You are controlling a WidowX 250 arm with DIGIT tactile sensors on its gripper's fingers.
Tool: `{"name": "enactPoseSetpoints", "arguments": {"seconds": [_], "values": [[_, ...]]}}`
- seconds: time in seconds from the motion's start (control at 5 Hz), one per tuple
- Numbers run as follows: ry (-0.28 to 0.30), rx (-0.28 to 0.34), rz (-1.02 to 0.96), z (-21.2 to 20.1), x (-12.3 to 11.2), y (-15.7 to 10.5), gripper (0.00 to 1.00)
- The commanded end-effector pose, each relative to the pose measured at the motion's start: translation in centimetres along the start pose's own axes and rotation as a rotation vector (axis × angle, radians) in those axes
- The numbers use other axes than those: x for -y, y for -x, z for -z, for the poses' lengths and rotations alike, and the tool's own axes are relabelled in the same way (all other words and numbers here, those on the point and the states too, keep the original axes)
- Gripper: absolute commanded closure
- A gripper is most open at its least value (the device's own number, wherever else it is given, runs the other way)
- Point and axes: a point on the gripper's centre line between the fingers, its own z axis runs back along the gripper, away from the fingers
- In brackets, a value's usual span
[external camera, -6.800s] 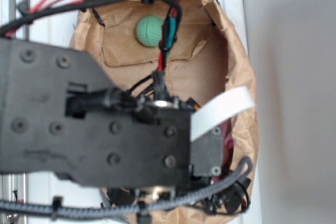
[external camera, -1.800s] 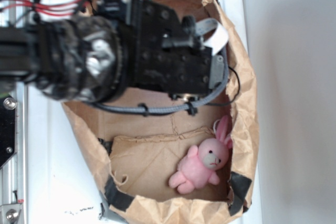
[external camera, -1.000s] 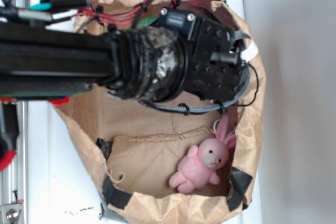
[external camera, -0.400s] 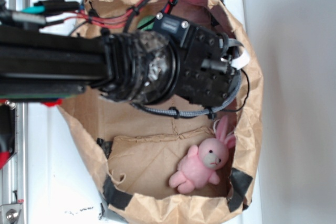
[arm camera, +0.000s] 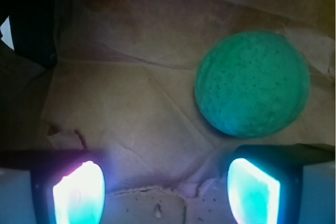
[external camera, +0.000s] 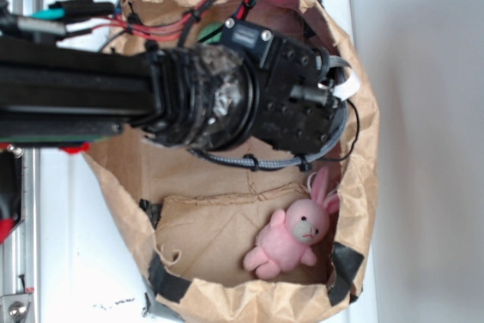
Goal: Grab the green ball.
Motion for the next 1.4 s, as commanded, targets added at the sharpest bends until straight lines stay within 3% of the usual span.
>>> {"name": "enactPoseSetpoints", "arguments": {"seconds": [0.0,0.4,0.8,1.2], "values": [[0.034,0.007,-0.043,-1.3,-0.3,-1.4,0.0],[0.055,-0.056,-0.033,-1.4,-4.2,-3.6,0.0],[0.06,-0.113,-0.031,-2.2,-4.7,-4.2,0.0],[0.094,-0.111,-0.029,-1.8,-4.1,-3.2,0.0]]}}
